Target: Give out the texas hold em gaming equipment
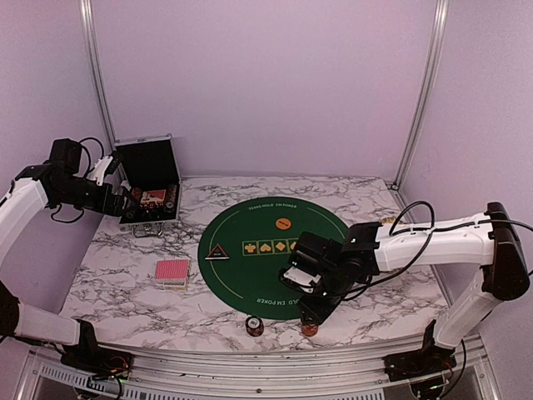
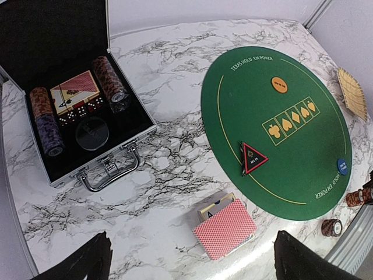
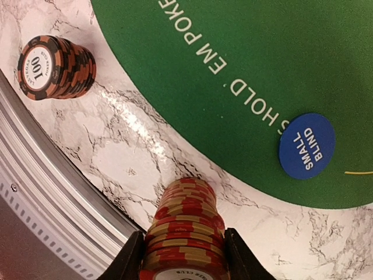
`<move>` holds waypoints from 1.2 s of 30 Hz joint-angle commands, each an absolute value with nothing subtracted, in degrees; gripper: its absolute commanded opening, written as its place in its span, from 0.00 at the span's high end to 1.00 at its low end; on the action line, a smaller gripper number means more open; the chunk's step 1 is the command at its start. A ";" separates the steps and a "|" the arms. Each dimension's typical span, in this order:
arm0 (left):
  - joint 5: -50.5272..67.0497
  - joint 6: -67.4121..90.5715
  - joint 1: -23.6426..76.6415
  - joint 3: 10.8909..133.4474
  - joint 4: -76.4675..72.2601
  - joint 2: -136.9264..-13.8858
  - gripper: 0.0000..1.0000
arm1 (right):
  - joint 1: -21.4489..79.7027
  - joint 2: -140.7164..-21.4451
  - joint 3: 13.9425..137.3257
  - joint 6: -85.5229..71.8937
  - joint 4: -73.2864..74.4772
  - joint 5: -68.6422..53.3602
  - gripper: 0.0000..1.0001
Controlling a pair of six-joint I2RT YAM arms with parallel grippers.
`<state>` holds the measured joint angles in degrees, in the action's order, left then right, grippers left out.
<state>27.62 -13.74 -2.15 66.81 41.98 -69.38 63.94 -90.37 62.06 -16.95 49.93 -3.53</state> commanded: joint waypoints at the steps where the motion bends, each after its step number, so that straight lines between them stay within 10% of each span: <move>1: 28.24 -14.64 -2.40 68.12 43.68 -68.96 0.01 | 64.69 -89.22 65.67 -17.10 51.86 -2.69 0.80; 36: 28.98 -14.84 -2.40 66.97 43.69 -68.87 0.01 | 58.54 -140.79 124.50 -10.69 42.88 -5.01 0.84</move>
